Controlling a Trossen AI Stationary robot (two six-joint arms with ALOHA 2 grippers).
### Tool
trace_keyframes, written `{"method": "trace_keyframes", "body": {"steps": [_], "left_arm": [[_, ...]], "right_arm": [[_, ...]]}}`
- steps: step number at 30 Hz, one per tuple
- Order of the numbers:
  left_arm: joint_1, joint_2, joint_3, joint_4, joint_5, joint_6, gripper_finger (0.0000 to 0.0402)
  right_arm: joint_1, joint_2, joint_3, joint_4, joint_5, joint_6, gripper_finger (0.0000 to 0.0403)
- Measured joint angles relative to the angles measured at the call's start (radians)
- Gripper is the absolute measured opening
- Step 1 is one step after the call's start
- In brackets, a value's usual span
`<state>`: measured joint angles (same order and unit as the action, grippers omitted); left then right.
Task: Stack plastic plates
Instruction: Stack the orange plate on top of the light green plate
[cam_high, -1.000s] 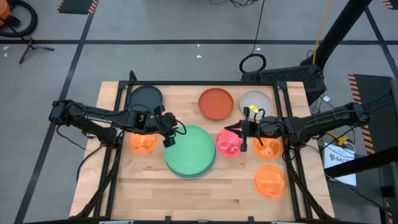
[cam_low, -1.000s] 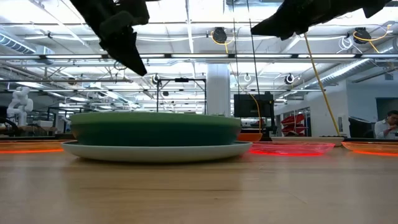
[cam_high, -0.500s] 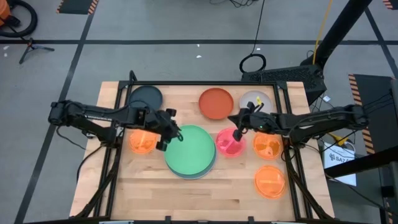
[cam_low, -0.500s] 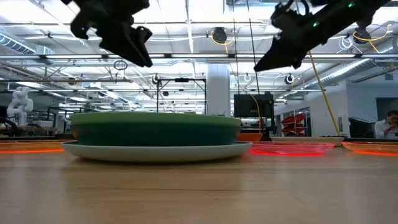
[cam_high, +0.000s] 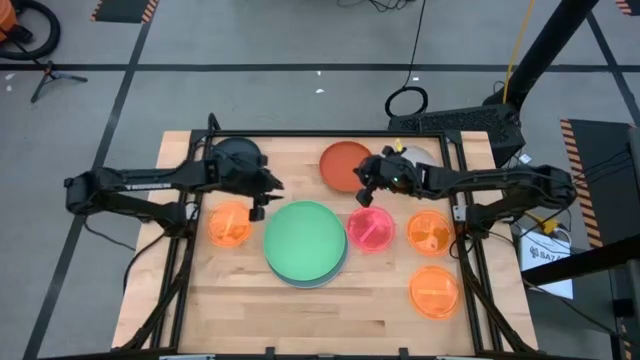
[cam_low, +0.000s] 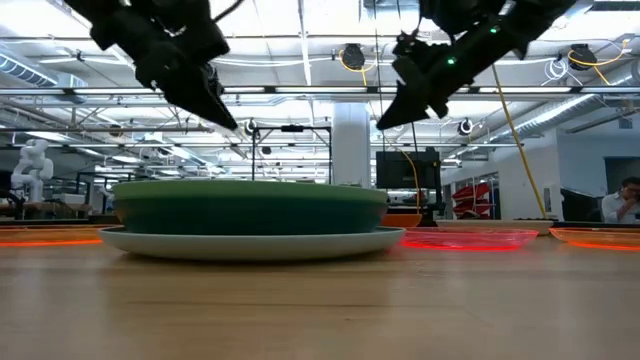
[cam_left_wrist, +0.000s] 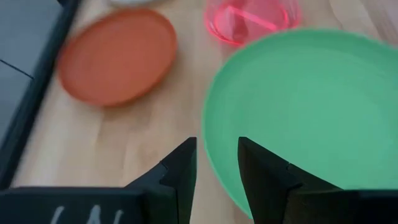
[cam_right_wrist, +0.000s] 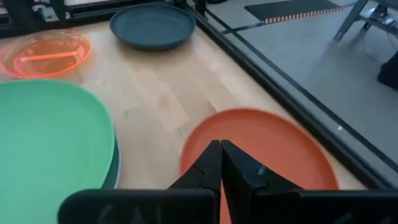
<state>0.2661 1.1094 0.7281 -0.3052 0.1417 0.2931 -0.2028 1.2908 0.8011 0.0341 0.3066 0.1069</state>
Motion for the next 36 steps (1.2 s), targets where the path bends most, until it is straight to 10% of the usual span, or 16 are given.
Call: {"method": "trace_keyframes", "body": {"steps": [16, 36], "left_arm": [[0.000, -0.410, -0.171, 0.151, 0.014, 0.043, 0.0124], [0.001, -0.462, -0.253, 0.132, 0.033, 0.031, 0.0124]], "right_arm": [[0.015, 0.180, 0.181, 0.002, -0.102, -0.023, 0.0002], [0.067, 0.298, 0.287, -0.221, -0.097, -0.128, 0.0002]]}}
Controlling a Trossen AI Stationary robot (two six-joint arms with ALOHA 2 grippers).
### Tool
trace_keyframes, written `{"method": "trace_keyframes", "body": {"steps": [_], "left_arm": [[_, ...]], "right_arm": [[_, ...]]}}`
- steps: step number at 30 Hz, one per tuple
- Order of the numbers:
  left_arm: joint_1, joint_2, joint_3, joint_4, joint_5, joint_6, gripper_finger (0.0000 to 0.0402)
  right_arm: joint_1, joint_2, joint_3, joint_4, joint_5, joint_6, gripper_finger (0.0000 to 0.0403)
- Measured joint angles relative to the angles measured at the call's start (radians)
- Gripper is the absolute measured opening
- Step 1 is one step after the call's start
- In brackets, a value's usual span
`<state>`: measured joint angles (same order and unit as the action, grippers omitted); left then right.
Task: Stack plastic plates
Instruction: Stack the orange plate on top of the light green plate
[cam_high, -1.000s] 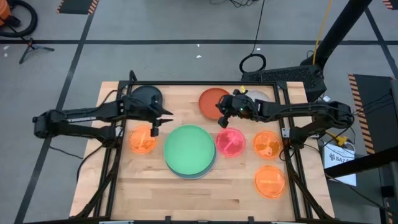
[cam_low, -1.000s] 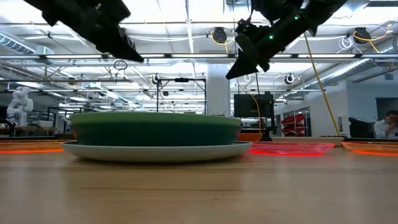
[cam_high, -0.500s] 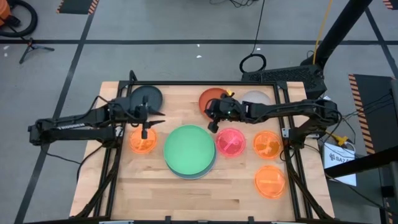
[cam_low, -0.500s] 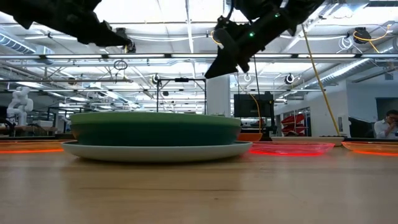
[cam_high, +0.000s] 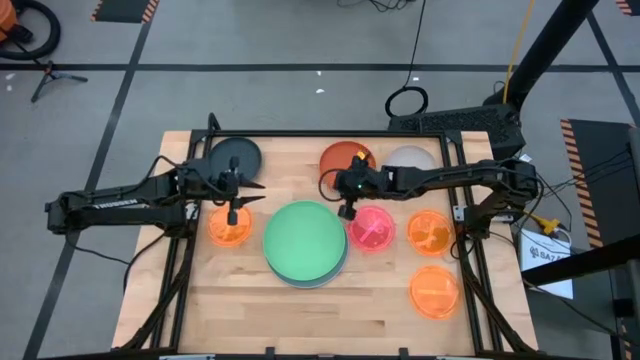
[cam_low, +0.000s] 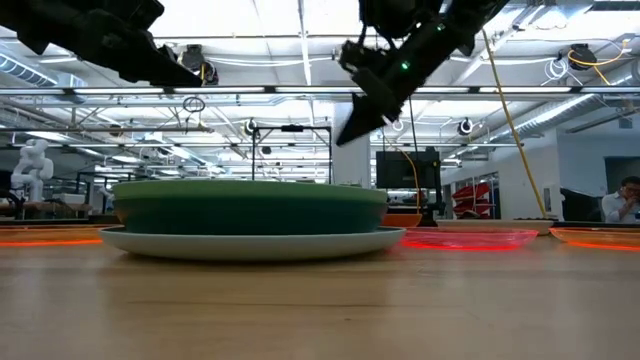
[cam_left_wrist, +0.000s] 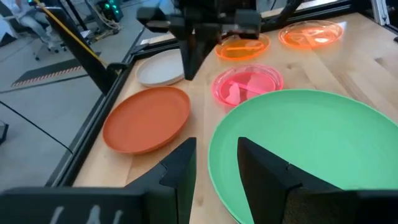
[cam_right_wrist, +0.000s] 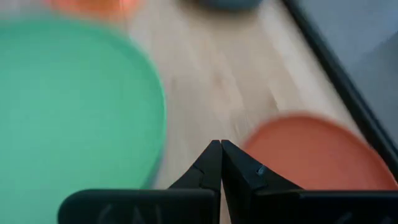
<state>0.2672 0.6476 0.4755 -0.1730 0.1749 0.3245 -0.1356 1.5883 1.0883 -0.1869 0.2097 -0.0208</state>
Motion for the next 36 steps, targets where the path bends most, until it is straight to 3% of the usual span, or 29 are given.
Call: {"method": "trace_keyframes", "body": {"steps": [3, 6, 10, 14, 19, 24, 28, 32, 36], "left_arm": [[0.000, 0.000, 0.000, 0.000, -0.022, -0.004, 0.0124], [0.000, 0.000, 0.000, 0.003, -0.073, -0.030, 0.0124], [0.000, 0.000, 0.000, 0.013, -0.105, -0.050, 0.0124], [0.000, 0.000, 0.000, 0.018, -0.106, -0.065, 0.0124], [0.000, 0.000, 0.000, 0.018, -0.106, -0.086, 0.0124], [0.000, 0.000, 0.000, 0.018, -0.107, -0.110, 0.0124], [0.000, 0.000, 0.000, 0.015, -0.108, -0.119, 0.0124], [0.000, 0.000, 0.000, 0.007, -0.108, -0.122, 0.0124], [0.000, -0.001, 0.001, -0.040, -0.108, -0.125, 0.0124]], "right_arm": [[-0.010, 0.000, 0.000, -0.089, 0.054, 0.079, 0.0002], [-0.039, 0.000, 0.000, -0.157, 0.137, 0.332, 0.0002], [-0.097, 0.000, -0.001, -0.239, 0.122, 0.634, 0.0012], [-0.149, 0.000, -0.001, -0.301, 0.045, 0.780, 0.0046], [-0.194, 0.000, -0.001, -0.394, 0.105, 0.917, 0.0093], [-0.176, 0.000, -0.001, -0.509, 0.118, 1.190, 0.0121], [-0.138, 0.000, -0.001, -0.498, 0.138, 1.216, 0.0129], [-0.114, 0.013, -0.001, -0.498, 0.257, 1.241, 0.0129], [-0.111, 0.038, -0.002, -0.499, 0.286, 1.265, 0.0129]]}}
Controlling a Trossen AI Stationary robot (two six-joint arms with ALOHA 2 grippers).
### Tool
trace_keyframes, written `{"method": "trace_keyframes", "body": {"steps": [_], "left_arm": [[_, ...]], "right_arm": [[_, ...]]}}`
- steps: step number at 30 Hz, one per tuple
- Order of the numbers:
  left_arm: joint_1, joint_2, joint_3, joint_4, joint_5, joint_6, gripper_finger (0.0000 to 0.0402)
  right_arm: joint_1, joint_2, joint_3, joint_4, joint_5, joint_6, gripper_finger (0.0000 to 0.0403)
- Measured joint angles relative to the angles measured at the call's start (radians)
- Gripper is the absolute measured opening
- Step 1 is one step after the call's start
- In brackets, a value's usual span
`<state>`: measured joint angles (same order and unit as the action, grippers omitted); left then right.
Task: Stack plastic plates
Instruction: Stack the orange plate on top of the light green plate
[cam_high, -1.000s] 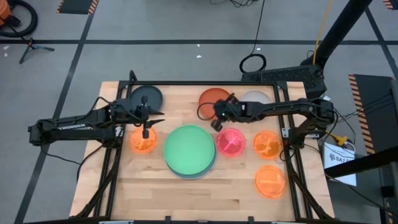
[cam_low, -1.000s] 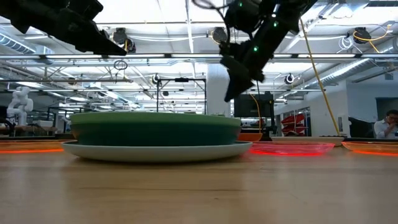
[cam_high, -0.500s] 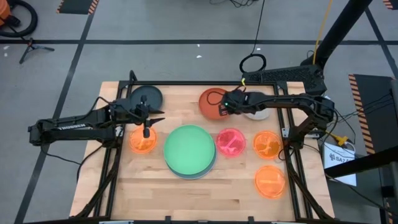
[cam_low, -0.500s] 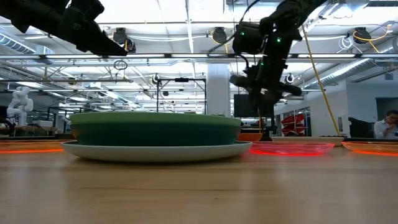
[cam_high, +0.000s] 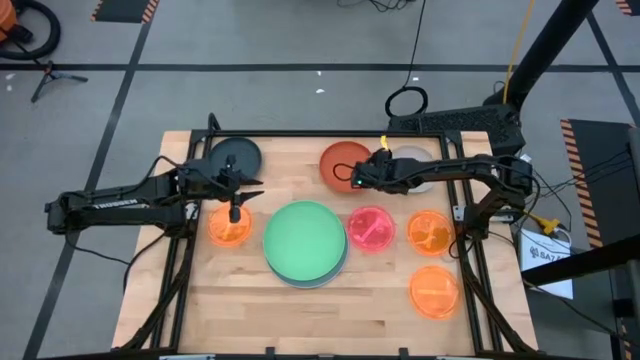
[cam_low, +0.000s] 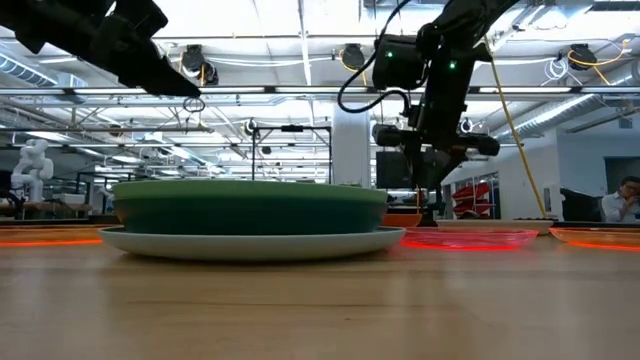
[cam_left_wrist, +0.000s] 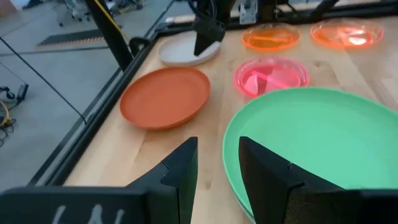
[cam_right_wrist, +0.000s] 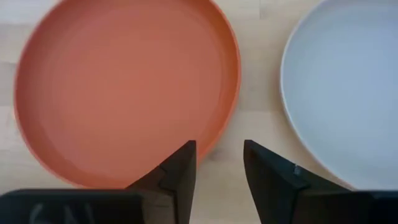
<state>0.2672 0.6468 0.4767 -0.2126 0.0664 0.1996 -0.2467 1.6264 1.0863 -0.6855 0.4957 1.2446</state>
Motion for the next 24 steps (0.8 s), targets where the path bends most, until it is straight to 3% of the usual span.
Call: {"method": "trace_keyframes", "body": {"steps": [8, 24], "left_arm": [[0.001, 0.000, 0.000, 0.003, -0.023, 0.004, 0.0124], [0.001, 0.000, 0.000, 0.001, -0.024, 0.007, 0.0124]], "right_arm": [[-0.067, 0.074, 0.000, 0.030, 0.001, -0.037, 0.0129], [-0.093, 0.192, 0.000, 0.145, -0.025, -0.079, 0.0130]]}}
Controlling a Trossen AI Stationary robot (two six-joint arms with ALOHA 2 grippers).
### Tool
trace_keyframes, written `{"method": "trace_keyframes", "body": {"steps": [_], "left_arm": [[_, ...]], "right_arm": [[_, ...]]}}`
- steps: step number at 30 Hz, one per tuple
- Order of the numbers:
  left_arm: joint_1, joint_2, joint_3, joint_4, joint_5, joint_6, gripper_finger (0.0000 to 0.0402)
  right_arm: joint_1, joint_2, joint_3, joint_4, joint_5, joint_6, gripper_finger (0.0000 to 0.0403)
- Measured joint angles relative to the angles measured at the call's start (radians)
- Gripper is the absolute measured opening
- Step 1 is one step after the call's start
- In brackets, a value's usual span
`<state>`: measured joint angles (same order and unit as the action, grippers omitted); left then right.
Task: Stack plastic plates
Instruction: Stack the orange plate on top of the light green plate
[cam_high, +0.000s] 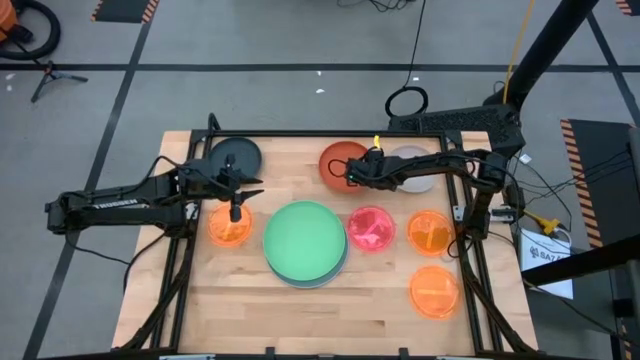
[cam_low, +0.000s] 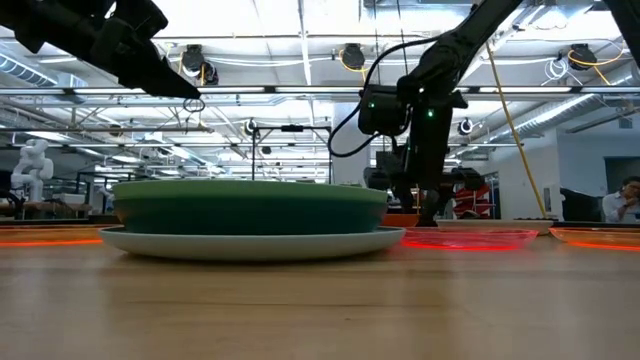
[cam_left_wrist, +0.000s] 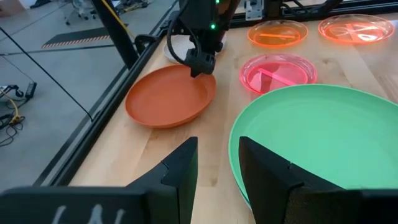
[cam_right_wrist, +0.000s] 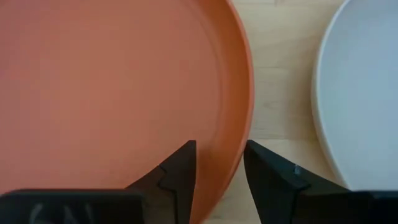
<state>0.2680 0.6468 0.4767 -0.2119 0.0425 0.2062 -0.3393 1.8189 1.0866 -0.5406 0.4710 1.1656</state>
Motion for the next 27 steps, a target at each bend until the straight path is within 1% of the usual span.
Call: {"method": "trace_keyframes", "body": {"steps": [6, 8, 11, 21, 25, 27], "left_arm": [[0.000, 0.000, 0.000, 0.000, 0.000, 0.000, 0.0124], [0.000, 0.000, 0.000, 0.002, 0.000, 0.000, 0.0124], [0.000, 0.000, 0.000, 0.025, 0.000, -0.004, 0.0124], [0.000, 0.000, 0.000, 0.050, 0.000, -0.026, 0.0124], [0.000, 0.000, 0.000, 0.051, 0.000, -0.027, 0.0124], [0.000, 0.000, 0.000, 0.051, 0.000, -0.028, 0.0124]], "right_arm": [[0.000, 0.013, 0.000, 0.019, 0.005, -0.002, 0.0129], [0.000, 0.013, 0.000, 0.019, 0.019, -0.001, 0.0122], [0.000, 0.013, 0.000, 0.025, 0.026, 0.000, 0.0103], [-0.030, 0.011, 0.001, 0.091, 0.029, -0.010, 0.0014], [-0.047, 0.011, 0.001, 0.118, 0.031, -0.027, 0.0006], [-0.051, 0.011, 0.001, 0.132, 0.055, -0.046, 0.0006]]}}
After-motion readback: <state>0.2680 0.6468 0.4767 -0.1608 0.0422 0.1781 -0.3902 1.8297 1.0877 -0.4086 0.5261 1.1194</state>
